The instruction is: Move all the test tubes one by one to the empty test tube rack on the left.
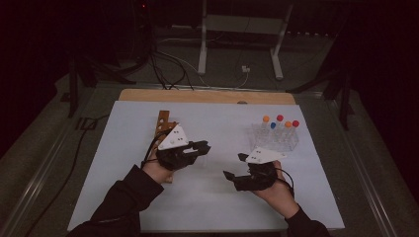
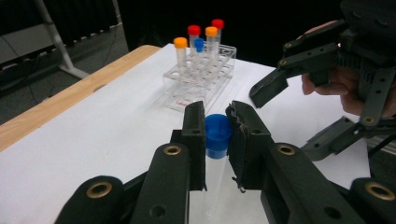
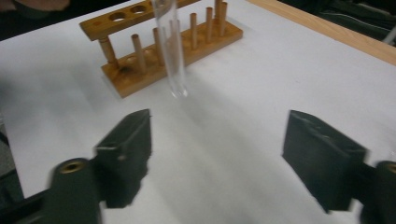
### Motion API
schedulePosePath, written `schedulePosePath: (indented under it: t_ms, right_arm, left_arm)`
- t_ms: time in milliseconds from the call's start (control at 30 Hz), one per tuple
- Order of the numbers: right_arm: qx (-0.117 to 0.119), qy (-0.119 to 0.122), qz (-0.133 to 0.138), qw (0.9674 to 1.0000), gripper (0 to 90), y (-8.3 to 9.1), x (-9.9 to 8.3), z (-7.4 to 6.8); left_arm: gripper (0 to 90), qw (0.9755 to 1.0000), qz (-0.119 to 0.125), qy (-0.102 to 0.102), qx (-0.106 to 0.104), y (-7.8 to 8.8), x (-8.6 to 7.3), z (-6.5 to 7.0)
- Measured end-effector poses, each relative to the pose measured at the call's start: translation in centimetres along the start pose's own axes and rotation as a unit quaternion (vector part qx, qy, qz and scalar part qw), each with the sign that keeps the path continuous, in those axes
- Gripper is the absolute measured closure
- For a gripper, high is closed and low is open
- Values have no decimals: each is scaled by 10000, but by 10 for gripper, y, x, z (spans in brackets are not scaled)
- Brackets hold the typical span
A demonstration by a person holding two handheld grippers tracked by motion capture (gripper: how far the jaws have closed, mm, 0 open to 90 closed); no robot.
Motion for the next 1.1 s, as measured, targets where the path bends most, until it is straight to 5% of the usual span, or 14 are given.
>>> schedulePosePath:
  t_ms: [267,500,1100]
  right_arm:
    - [-213,-219,19,9995,8,2,-4,6]
    - [-166,-187,85,9997,0,3,-7,8]
    - [-178,-208,252,9993,0,8,-8,13]
  left_arm:
    - [783,9994,-7,39,345,19,2,-19]
    - [782,9974,39,145,705,39,6,-43]
    - [783,9853,114,532,1618,55,10,-109]
Point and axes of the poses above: each handheld gripper's, and its own axes: y roughly backward along the jaws, x roughly out of its top, z roughly to its right, the point moved 1 cm from there along -y, roughly forward along the jaws, and after that the axes turned 4 degrees about -z, right-handed, at the moved point
